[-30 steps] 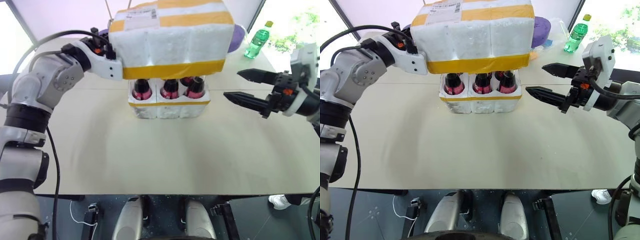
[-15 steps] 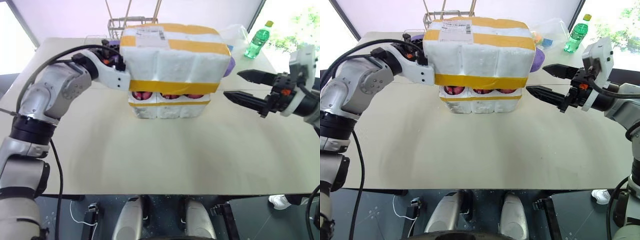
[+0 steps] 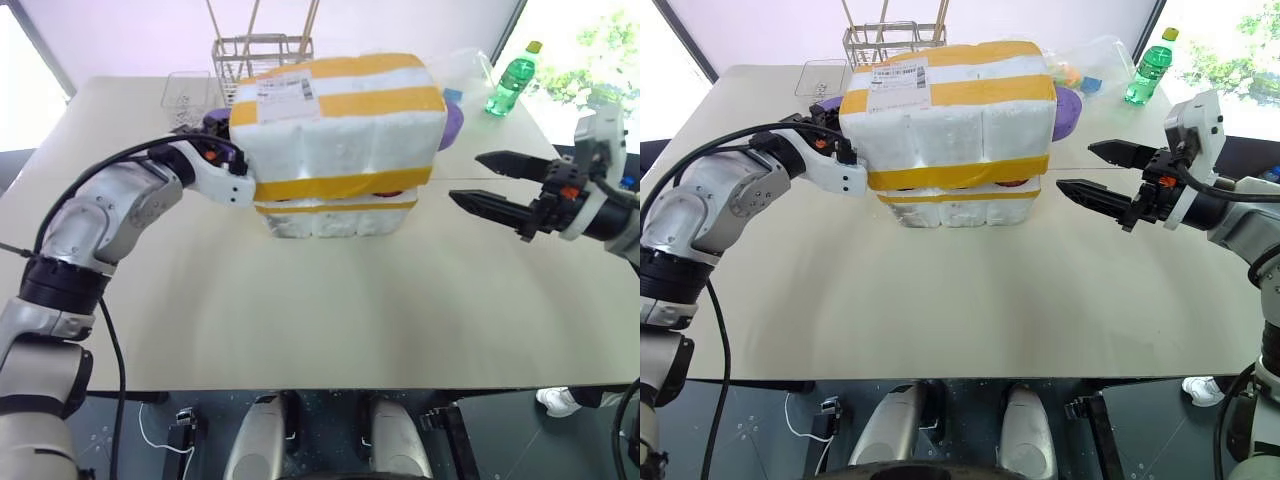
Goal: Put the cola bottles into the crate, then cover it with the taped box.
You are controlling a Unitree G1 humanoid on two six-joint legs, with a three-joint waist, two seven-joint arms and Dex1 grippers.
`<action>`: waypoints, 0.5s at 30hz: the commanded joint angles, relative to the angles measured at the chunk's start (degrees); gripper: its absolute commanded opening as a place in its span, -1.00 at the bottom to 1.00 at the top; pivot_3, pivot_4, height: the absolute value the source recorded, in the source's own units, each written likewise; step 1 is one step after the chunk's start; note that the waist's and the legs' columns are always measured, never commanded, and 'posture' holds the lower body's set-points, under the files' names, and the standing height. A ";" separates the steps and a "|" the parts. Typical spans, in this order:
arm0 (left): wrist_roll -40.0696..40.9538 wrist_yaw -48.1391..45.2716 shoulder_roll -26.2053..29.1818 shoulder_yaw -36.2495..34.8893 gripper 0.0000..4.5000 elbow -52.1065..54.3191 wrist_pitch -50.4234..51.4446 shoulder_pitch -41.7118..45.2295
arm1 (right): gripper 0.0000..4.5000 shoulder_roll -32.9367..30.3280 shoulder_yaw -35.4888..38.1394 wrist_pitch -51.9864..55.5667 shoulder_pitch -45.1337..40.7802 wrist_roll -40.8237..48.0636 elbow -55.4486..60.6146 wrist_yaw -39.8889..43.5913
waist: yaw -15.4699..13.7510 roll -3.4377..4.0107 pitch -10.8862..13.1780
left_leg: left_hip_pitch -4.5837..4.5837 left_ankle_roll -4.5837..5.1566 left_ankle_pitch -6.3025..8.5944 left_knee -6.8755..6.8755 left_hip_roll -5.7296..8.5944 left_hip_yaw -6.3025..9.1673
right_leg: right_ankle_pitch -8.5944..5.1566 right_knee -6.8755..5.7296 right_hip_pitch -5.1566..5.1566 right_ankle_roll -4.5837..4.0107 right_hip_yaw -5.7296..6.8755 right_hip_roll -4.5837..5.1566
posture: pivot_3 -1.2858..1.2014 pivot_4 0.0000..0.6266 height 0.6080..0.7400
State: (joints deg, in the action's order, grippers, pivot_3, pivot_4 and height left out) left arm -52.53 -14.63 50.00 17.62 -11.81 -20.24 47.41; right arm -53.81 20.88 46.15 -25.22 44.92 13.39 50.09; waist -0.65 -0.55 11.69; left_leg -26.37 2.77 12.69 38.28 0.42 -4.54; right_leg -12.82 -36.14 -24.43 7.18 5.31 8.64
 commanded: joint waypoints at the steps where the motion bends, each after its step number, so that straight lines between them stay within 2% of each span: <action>1: -2.67 5.02 1.55 -0.12 0.44 -1.07 -2.63 1.53 | 1.00 -0.84 2.00 -1.79 1.20 -1.12 -0.68 0.40 | -0.09 0.00 0.00 | 0.00 0.00 0.00 0.00 0.00 -0.01 | 0.00 0.00 0.00 0.00 0.00 0.00 | 0.03 -0.52 0.94; 3: -2.94 6.18 1.83 -0.04 0.91 -1.75 -3.87 1.14 | 1.00 -0.68 2.12 -2.21 2.06 -1.58 -1.32 0.50 | -0.20 0.00 0.00 | -0.01 0.00 0.00 0.02 0.01 -0.01 | 0.00 0.00 0.01 0.00 0.00 0.01 | 0.03 -0.52 0.94; 4: -2.69 6.48 2.09 -0.10 0.98 -1.61 -4.52 0.48 | 1.00 -0.60 2.21 -2.36 2.57 -1.72 -1.50 0.57 | -0.22 0.00 0.00 | -0.01 0.01 0.00 0.02 0.02 -0.01 | 0.00 0.00 0.01 0.00 0.00 0.03 | 0.03 -0.52 0.94; 10: 3.26 7.28 3.74 -4.08 0.98 1.50 -7.25 -4.77 | 1.00 -0.57 2.52 -2.72 4.17 -1.82 -2.11 0.63 | -0.06 0.00 0.00 | 0.00 0.00 0.00 0.02 0.00 0.00 | 0.00 0.00 0.00 0.00 -0.01 0.01 | 0.03 -0.52 0.94; 13: 14.52 2.03 4.89 -9.31 0.98 3.53 -6.94 -10.43 | 1.00 -0.80 2.61 -3.10 4.86 -2.31 -2.62 1.00 | 0.10 0.00 0.00 | 0.00 0.00 0.00 0.02 -0.02 0.00 | 0.01 0.00 -0.01 0.00 -0.01 0.02 | 0.03 -0.52 0.94; 15: 28.86 -5.16 4.72 -13.79 0.98 4.93 -5.27 -15.88 | 1.00 -0.92 2.82 -3.43 5.74 -2.75 -2.99 1.20 | 0.08 0.03 -0.02 | 0.01 -0.01 0.00 0.01 -0.03 0.00 | 0.01 0.00 -0.02 -0.01 -0.02 0.03 | 0.03 -0.52 0.94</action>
State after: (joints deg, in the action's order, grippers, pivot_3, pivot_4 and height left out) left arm -34.52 -15.15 54.17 8.63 -9.10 -27.06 33.41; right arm -53.91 21.41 43.91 -19.57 42.34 10.23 50.99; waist -0.57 -0.52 11.67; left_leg -26.34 2.76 12.69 38.29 0.38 -4.54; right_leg -12.81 -36.15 -24.45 7.17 5.29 8.68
